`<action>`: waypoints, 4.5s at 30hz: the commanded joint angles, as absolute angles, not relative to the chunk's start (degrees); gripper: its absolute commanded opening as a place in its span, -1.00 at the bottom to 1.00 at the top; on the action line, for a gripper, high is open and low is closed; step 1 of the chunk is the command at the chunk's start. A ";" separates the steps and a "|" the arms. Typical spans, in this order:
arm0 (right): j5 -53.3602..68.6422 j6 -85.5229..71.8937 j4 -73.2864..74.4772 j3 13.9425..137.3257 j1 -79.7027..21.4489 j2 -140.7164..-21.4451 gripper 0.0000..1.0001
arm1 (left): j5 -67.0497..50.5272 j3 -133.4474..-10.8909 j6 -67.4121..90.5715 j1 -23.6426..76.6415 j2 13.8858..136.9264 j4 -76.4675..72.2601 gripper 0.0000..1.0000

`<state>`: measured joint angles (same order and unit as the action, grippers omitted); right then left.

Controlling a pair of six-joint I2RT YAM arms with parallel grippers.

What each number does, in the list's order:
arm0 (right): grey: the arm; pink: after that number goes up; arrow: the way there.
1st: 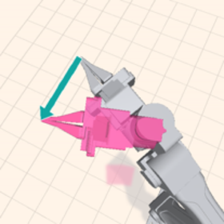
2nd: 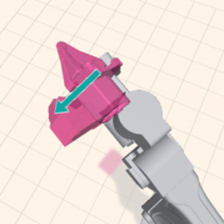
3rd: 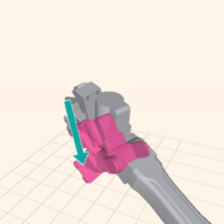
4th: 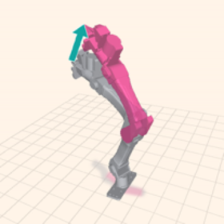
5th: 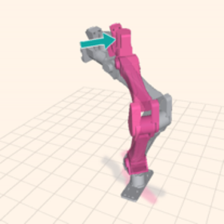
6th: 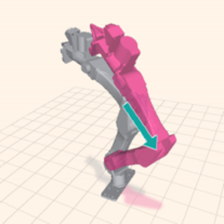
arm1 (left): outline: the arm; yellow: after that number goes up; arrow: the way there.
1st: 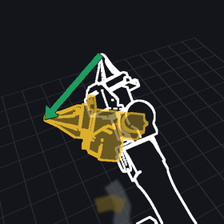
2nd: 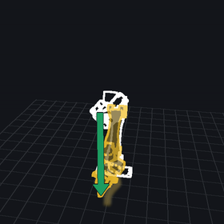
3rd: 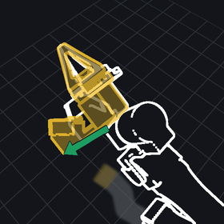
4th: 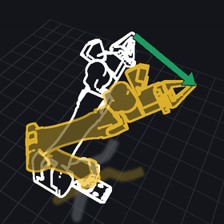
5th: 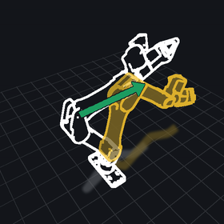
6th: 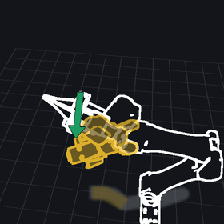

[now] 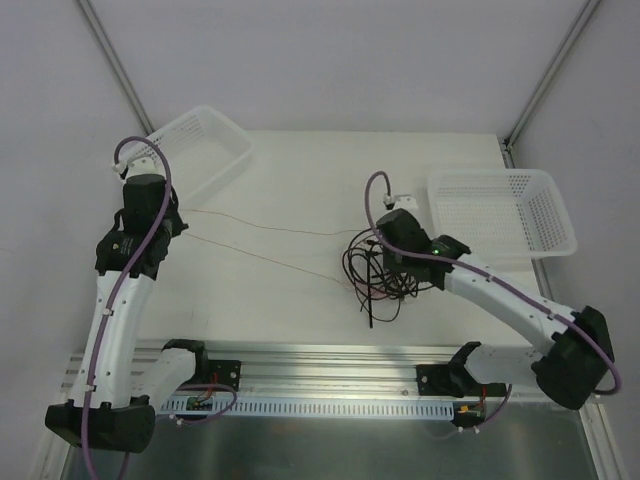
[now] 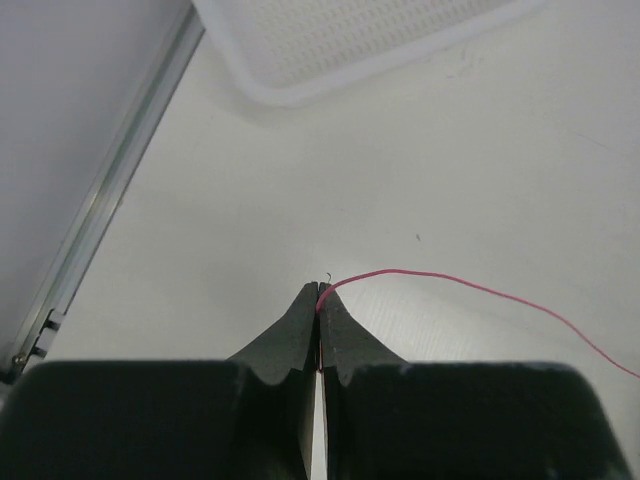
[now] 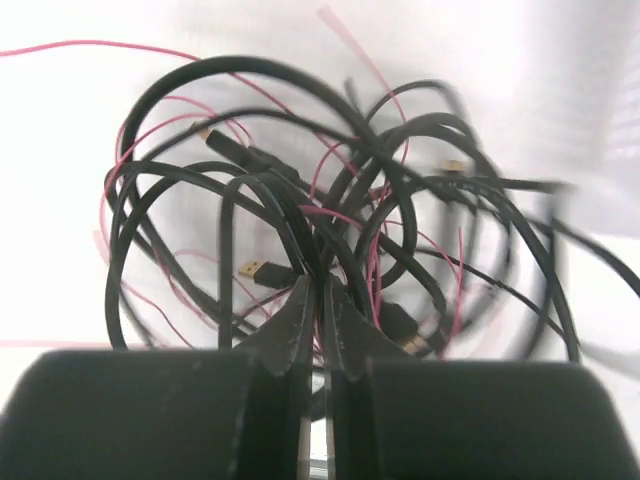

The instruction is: Untangle the cables

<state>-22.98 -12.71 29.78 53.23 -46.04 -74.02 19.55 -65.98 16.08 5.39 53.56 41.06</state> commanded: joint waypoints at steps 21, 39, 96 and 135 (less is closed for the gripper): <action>-5.71 -14.15 21.98 51.42 -44.55 -59.93 -0.93 | 11.57 -50.89 13.63 -5.54 56.95 31.30 -1.00; -25.13 -13.69 38.57 58.89 -51.51 -61.36 0.28 | -25.58 -42.63 19.06 6.05 48.35 25.22 0.94; 7.38 3.34 18.20 48.35 -33.05 -70.93 0.34 | 9.32 -45.35 29.71 46.76 82.53 13.53 -1.00; 2.10 2.73 27.00 90.70 -42.89 -61.09 -0.99 | -2.80 -41.22 32.79 37.35 48.78 15.82 0.89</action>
